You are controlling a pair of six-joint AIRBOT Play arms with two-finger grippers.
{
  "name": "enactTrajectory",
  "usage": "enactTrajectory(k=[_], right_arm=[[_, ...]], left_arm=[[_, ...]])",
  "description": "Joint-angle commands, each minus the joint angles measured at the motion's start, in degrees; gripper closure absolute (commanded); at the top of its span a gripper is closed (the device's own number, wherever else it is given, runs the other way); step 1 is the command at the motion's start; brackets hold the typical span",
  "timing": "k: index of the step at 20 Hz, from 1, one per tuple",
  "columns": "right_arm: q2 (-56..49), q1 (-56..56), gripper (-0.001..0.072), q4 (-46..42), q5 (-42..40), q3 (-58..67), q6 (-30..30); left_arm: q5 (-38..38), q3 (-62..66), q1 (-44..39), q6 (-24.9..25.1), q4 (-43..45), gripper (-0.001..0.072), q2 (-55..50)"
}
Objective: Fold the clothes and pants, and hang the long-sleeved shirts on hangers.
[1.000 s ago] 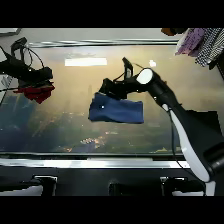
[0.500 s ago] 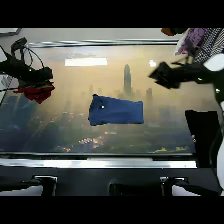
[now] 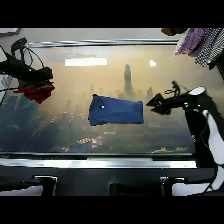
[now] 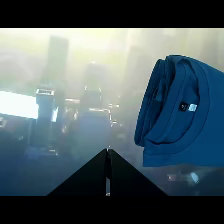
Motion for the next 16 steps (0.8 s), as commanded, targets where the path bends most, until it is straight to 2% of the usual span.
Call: enactTrajectory(k=[1,4,5,6,7,8,9,11,16], right_arm=[[-5.2,3.8,0.0233,2.3,-4.0,-1.3,-2.5],[-7.0,6.1,0.0237,2.4,-6.4,-1.3,-1.8],[-7.0,6.5,0.0261,2.7,-7.0,-1.3,-1.8],[-7.0,6.5,0.0339,3.3,-7.1,-1.3,-1.9],[-6.9,6.5,0.0471,4.5,-6.9,-1.3,-1.9],[-6.8,6.5,0.0654,5.7,-6.5,-1.1,-1.9],[-6.3,6.5,0.068,6.4,-6.4,-0.6,-2.0],[-4.7,6.4,0.0682,7.1,-6.5,1.5,-1.2],[-1.1,1.6,0.0682,5.7,-6.9,12.1,9.3]], left_arm=[[0.0,0.0,0.0,0.0,0.0,0.0689,0.0],[0.0,0.0,0.0,0.0,0.0,0.0689,0.0],[0.0,0.0,0.0,0.0,0.0,0.0689,0.0],[0.0,0.0,0.0,0.0,0.0,0.0689,0.0],[0.0,0.0,0.0,0.0,0.0,0.0689,0.0],[0.0,0.0,0.0,0.0,0.0,0.0689,0.0],[0.0,0.0,0.0,0.0,0.0,0.0689,0.0],[0.0,0.0,0.0,0.0,0.0,0.0689,0.0],[0.0,0.0,0.0,0.0,0.0,0.0689,0.0]])
